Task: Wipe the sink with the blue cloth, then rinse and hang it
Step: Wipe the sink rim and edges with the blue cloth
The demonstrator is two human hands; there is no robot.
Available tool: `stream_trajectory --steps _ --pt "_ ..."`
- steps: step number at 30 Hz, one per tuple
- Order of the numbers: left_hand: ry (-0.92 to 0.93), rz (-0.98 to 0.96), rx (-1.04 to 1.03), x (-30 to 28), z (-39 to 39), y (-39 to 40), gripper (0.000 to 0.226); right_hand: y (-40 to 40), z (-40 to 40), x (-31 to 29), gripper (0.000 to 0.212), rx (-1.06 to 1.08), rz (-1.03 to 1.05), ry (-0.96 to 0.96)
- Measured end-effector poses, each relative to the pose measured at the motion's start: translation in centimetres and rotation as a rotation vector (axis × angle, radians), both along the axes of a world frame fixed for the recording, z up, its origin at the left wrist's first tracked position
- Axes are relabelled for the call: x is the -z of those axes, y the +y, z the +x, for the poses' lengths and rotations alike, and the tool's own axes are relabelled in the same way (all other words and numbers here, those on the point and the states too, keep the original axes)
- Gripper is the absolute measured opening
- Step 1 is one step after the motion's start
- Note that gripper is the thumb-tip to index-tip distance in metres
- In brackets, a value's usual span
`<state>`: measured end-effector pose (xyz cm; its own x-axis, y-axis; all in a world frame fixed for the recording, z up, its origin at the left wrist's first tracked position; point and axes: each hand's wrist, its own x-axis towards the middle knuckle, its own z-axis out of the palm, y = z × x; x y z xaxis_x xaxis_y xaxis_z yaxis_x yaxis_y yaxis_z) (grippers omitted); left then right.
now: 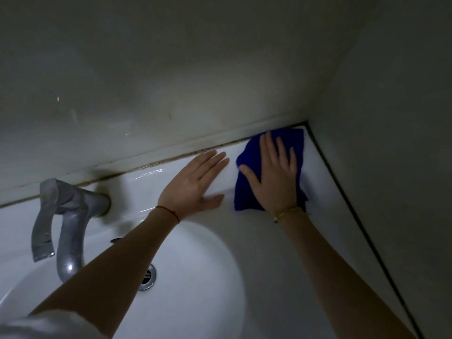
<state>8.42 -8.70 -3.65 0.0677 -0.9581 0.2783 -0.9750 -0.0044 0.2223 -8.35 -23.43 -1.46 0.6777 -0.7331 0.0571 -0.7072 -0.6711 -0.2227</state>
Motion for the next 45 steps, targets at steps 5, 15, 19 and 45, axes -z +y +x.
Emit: stream_trajectory --steps 5,15,19,45 --pt "-0.020 -0.026 0.017 -0.2 0.0 0.1 0.074 -2.5 -2.6 0.2 0.087 -0.042 0.010 0.014" --pt "-0.036 -0.027 0.061 -0.1 0.2 0.4 0.074 0.4 -9.4 0.0 0.086 0.141 0.051 0.007" --pt "-0.046 0.014 0.067 -0.2 0.2 0.5 0.074 4.0 -13.2 -0.2 0.084 0.232 0.071 -0.032" --pt "-0.035 0.055 0.381 0.1 -1.6 -3.3 0.060 13.4 -22.6 0.1 0.079 0.490 -0.004 -0.001"
